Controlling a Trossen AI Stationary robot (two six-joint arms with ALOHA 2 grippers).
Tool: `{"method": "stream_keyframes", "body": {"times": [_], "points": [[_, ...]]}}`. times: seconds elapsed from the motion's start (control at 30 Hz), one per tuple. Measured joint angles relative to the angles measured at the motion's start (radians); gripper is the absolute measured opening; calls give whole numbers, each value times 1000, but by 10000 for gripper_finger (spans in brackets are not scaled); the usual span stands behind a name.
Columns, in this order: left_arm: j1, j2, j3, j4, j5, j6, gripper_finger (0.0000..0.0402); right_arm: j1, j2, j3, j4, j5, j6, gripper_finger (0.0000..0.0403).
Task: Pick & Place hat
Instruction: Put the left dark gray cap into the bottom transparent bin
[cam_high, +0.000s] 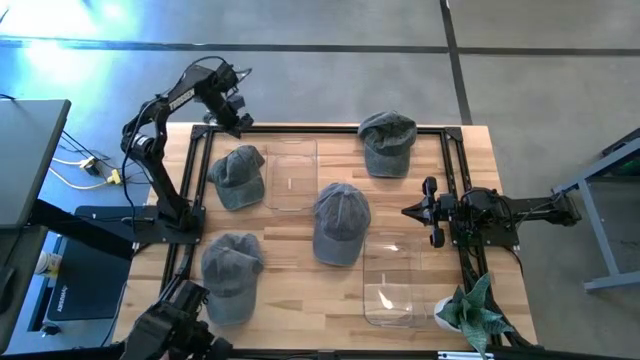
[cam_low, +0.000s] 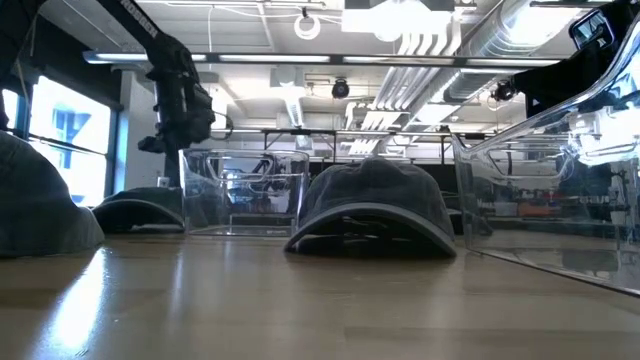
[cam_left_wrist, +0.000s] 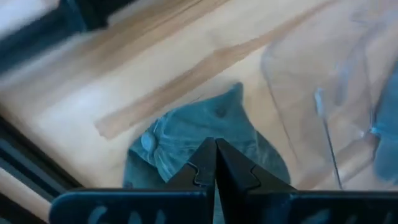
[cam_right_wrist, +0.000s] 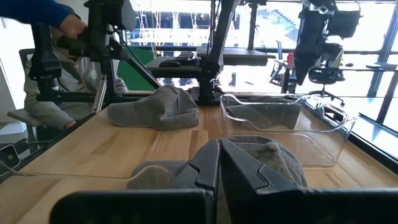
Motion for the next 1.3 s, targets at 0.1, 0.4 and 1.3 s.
{"method": "stream_keyframes", "body": {"times": [0.1,0.4,1.3], "points": [[0,-3,12,-2,6,68,35,0,0,0,0,0,0,12],[-22,95,13,-3,33,142,258,0,0,0,0,0,0,12],[-111,213,13,-156,-27,357,37,0,0,0,0,0,0,12]]}}
